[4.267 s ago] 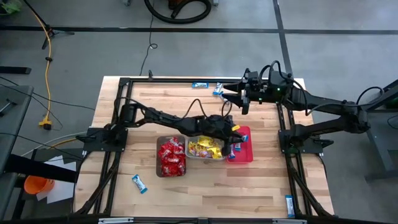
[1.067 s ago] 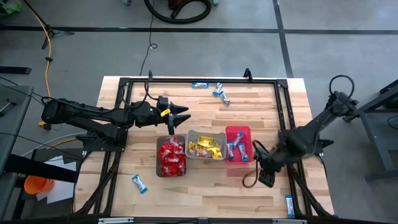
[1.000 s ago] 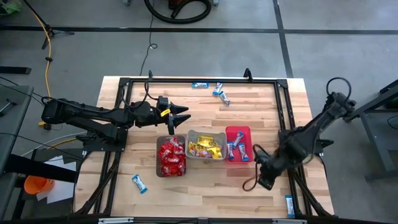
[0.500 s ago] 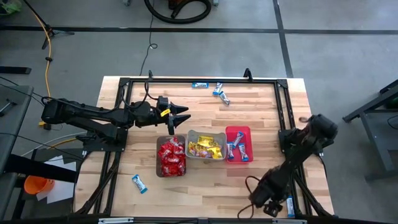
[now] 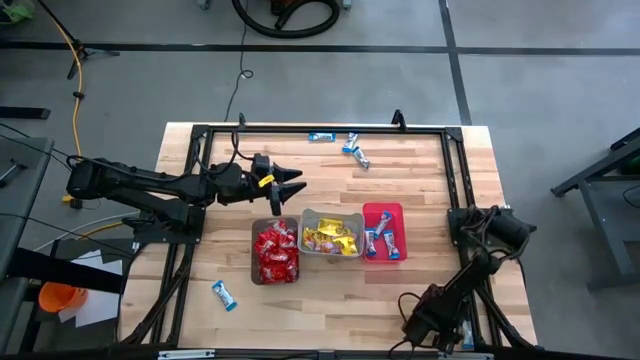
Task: Sort candy
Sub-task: Put the white chocolate into the pink bin
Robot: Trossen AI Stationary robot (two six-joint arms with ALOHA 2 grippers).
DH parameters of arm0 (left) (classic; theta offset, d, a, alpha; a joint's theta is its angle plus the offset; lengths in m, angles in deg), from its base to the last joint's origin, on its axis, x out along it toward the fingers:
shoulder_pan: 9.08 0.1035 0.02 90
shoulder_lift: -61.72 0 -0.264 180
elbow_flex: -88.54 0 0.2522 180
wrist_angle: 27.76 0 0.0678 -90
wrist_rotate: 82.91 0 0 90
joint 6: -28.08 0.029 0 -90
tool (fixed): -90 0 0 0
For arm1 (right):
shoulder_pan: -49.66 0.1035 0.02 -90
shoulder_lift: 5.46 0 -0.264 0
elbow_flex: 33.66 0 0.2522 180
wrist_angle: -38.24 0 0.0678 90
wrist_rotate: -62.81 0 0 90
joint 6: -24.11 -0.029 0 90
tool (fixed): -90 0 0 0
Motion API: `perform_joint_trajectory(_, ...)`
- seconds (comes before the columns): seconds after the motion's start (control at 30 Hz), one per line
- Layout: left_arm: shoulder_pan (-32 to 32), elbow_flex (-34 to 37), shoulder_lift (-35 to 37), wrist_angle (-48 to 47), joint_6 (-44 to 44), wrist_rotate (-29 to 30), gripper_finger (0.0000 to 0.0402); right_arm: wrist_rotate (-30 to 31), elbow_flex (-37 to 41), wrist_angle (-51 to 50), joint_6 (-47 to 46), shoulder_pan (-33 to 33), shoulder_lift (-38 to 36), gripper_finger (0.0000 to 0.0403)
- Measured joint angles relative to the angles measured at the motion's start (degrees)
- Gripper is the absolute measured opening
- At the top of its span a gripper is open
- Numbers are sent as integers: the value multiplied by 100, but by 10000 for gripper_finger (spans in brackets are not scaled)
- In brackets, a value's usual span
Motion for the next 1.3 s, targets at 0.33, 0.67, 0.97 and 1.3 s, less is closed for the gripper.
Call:
perform_joint_trajectory(0.33,0,0,0,4,-2,35,204,96,-10,57,365,34,74,168)
perform_joint_trajectory(0.67,0,0,0,407,51,74,204,1666,16,-600,777,-393,-884,18)
perform_joint_trajectory(0.97,0,0,0,393,52,183,204,4316,16,708,2412,-1455,-2718,7)
perform_joint_trajectory(1.3,0,0,0,434,-289,166,204,8216,5,44,3036,-1941,-4810,1)
